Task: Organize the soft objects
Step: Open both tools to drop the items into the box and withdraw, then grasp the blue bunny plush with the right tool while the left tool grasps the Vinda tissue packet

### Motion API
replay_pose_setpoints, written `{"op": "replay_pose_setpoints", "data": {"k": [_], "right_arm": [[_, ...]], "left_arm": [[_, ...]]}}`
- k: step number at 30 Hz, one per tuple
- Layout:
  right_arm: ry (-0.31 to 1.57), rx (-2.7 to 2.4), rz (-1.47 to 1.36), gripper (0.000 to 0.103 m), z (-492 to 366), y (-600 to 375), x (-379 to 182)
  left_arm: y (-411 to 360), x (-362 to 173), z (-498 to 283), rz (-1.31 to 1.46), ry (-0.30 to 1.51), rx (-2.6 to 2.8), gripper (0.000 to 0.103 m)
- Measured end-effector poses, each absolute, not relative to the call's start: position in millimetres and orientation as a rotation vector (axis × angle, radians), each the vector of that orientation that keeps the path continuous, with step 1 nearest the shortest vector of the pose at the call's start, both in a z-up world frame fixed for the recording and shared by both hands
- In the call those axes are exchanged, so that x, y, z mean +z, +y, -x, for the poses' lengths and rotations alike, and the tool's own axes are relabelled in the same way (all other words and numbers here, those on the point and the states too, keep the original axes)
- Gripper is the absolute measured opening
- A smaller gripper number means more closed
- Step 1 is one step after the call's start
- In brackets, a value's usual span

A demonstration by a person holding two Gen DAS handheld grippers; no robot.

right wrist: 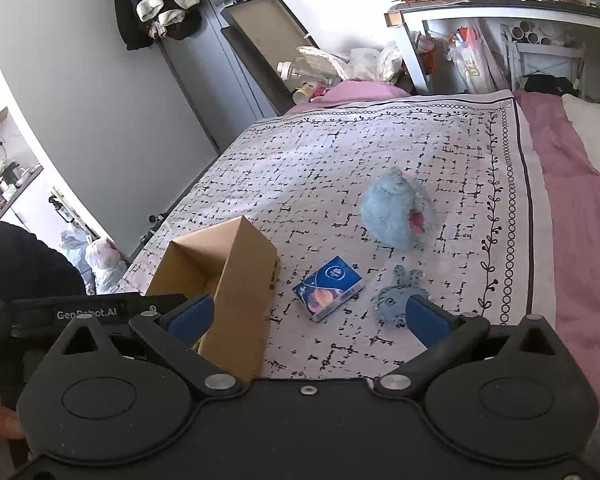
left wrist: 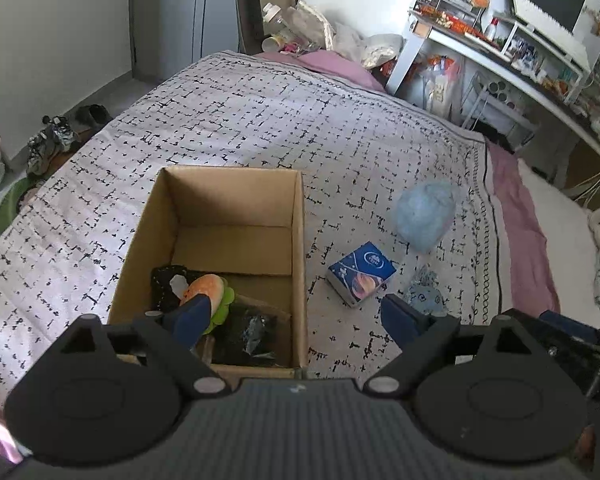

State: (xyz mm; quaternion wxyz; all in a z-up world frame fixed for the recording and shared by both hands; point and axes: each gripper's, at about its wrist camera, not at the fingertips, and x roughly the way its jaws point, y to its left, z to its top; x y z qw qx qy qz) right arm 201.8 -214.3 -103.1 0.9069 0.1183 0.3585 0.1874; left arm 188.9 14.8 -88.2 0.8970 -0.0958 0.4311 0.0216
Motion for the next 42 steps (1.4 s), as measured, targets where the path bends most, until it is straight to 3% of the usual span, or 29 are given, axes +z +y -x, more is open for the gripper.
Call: {"op": "replay_pose_setpoints", "data": {"k": [21,38,42], "right_arm": [[0.781,0.388,-0.307,0.103,-222.2,-257.3,-116.9],[0.898,0.291,-0.550,0.102,-265.4,-284.3,-169.0],[0.925,0.267,-0.641,0.097,-278.2,-289.1,-185.7]], "left_arm": [[-37.0,-91.0,-200.5,0.146,0.918,0.084,0.091],[-66.3,-103.9,-238.3,0.118,0.927,0.046,0.090],[-68.0,-109.9,-248.9,0.133,0.922,0.049,0.090]]}}
